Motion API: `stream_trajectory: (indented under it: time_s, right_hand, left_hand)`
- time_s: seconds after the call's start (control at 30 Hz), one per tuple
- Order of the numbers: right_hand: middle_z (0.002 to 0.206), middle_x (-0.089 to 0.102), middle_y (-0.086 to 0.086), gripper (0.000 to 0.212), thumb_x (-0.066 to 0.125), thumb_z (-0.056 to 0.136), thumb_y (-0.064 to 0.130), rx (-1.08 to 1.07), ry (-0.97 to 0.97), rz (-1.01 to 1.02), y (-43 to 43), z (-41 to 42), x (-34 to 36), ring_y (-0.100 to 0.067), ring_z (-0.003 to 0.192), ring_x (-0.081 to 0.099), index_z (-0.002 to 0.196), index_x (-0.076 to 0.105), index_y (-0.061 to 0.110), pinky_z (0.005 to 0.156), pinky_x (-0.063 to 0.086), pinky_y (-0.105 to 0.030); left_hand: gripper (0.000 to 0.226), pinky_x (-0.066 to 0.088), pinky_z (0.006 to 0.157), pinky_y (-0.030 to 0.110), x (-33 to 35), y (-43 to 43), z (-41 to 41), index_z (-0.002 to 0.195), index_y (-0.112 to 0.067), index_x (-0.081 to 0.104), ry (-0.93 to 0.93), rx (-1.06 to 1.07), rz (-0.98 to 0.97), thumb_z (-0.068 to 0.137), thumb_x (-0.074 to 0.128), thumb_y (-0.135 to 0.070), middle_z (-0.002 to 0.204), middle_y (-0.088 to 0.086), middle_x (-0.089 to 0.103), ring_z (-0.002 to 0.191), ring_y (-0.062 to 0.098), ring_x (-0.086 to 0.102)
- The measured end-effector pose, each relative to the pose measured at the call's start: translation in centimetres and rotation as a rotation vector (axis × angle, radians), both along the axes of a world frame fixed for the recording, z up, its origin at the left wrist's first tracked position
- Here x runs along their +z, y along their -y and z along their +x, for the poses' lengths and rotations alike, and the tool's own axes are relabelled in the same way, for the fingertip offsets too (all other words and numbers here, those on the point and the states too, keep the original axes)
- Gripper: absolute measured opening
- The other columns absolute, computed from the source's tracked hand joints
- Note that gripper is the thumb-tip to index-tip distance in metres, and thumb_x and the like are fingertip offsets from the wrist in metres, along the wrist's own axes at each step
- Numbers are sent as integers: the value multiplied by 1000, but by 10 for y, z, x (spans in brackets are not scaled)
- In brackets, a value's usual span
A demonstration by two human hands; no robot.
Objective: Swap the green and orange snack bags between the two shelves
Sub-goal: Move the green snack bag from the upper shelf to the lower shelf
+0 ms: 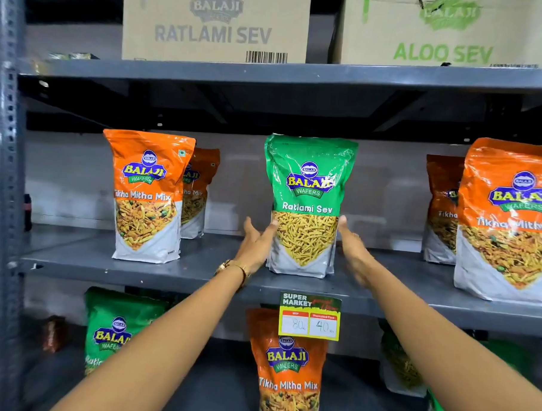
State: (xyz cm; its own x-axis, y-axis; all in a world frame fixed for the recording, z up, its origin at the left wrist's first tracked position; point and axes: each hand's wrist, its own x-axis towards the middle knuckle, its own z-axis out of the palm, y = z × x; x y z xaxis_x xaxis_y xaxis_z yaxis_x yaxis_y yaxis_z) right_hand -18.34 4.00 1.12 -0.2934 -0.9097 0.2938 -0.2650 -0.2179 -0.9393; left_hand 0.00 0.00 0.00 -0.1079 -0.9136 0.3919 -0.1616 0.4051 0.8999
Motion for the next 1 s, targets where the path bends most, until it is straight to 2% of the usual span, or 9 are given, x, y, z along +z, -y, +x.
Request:
stream_trajectory:
  time_s: [0.1, 0.17, 0.3, 0.37, 0.5, 0.7, 0.8, 0.9, 1.0]
  right_hand:
    - [131, 62, -12, 51, 25, 94, 57, 112, 171, -12, 6, 5, -12, -27, 110, 61, 99, 65, 25, 95, 46, -40]
    - [122, 67, -11, 48, 30, 94, 56, 109, 241, -48, 12, 6, -18, -23, 98, 64, 97, 65, 23, 89, 51, -38]
    - [110, 73, 0, 59, 50, 78, 69, 101, 155, -135, 11, 7, -22, -18, 101, 69, 107, 64, 20, 94, 52, -41]
    - [112, 72, 2, 54, 60, 76, 62, 88, 34, -197, 7, 8, -28, -15, 103, 68, 111, 61, 21, 95, 52, -38]
    - [112, 69, 2, 41, 60, 86, 44, 33, -70, -261, 1, 12, -31, -10, 101, 65, 116, 58, 16, 97, 49, -33]
    - [113, 72, 0, 73, 66, 59, 74, 30, -41, -279, -23, 7, -35, -18, 107, 67, 110, 61, 21, 100, 49, -50]
    - [112, 72, 0, 66, 64, 62, 73, -15, -29, -341, -54, 3, -38, -17, 107, 67, 107, 61, 25, 98, 50, -51]
    - [113, 71, 2, 49, 63, 75, 55, -34, -17, -434, -96, -7, -40, -13, 106, 67, 113, 60, 22, 96, 53, -41]
    - [105, 74, 11, 38, 61, 80, 38, -52, 24, -501, -142, -19, -47, -3, 101, 68, 113, 59, 19, 84, 53, -18]
  left_hand:
    - [82, 19, 118, 42, -9, 2, 0, 151, -13, 5, 17, -41, 37, 91, 46, -53, 159, 10, 23, 147, 27, 24]
    - [91, 25, 119, 47, -15, 4, -1, 149, -19, 13, 15, -73, 7, 81, 54, -64, 153, 10, 38, 141, 27, 36]
    - [78, 44, 108, 47, -22, 17, 3, 130, -27, 44, 67, -117, -42, 65, 73, -59, 129, 2, 61, 119, 20, 58]
    - [68, 48, 105, 45, -25, 18, 4, 118, -30, 52, 88, -121, -77, 61, 77, -56, 125, 2, 65, 114, 19, 62]
    - [50, 53, 97, 44, -25, 14, 5, 110, -26, 61, 68, -80, -129, 66, 81, -41, 117, 6, 71, 104, 20, 66]
    - [39, 58, 87, 38, -21, -20, 6, 93, -31, 63, -13, -81, -148, 63, 86, -22, 106, 9, 74, 93, 18, 70]
    - [42, 58, 89, 41, -21, -51, -1, 94, -35, 65, -1, -79, -199, 59, 88, -31, 100, -3, 74, 97, 14, 70]
    - [56, 58, 88, 37, -21, -87, -11, 107, -32, 67, 17, -71, -276, 55, 87, -44, 105, -9, 74, 98, 6, 69]
    - [64, 58, 89, 34, -26, -122, -26, 115, -25, 66, 7, -132, -332, 57, 86, -43, 107, -10, 74, 98, 4, 69]
